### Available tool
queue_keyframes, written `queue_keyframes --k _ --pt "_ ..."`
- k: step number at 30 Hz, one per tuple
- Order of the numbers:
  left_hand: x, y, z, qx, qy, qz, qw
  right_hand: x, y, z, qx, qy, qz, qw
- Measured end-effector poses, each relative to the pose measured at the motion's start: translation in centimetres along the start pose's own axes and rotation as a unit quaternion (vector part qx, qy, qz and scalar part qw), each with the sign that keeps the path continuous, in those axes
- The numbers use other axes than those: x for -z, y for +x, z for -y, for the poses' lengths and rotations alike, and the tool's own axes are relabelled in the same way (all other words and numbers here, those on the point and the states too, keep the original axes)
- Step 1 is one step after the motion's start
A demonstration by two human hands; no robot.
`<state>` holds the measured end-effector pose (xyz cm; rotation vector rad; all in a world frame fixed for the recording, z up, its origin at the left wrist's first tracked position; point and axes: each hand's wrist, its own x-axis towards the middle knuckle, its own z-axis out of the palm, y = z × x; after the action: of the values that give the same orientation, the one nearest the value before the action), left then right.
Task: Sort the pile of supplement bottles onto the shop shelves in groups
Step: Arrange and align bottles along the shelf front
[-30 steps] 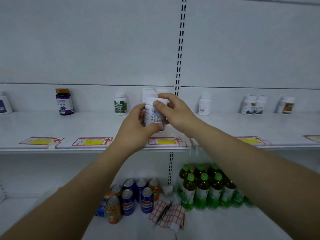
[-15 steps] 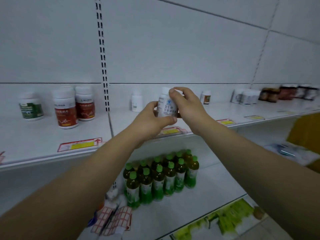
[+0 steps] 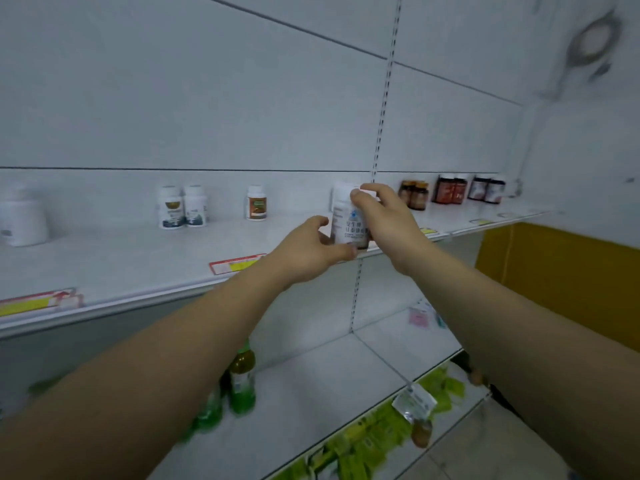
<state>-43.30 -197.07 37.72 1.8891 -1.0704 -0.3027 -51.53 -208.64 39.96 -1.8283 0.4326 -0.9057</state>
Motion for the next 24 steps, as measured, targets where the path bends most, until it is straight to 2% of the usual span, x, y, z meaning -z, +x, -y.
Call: queue_keyframes --k 5,8,13,18,24 --pt "-4.7 7.1 -0.5 0.011 0.209 0.047 0.977 5.8 6.2 -4.4 -0.024 -0.025 -0.026 0.999" --pt "-6.3 11.2 0.0 0.020 0.285 0.068 0.956 7.2 10.1 -7.1 -0.035 -0.040 -0.034 0.998" --pt "-7.8 17.3 0.8 0.038 0.343 0.081 0.935 8.0 16.5 -11.4 -0.034 -0.089 -0.017 0.995" --pt "-8.8 20.6 1.1 0.070 0.406 0.093 0.906 7.7 21.2 -14.1 -0.013 -0.108 0.049 0.993" --pt "-9.9 21.4 0.6 0.105 0.426 0.092 0.894 6.9 24.3 -15.9 0.048 -0.136 0.153 0.978"
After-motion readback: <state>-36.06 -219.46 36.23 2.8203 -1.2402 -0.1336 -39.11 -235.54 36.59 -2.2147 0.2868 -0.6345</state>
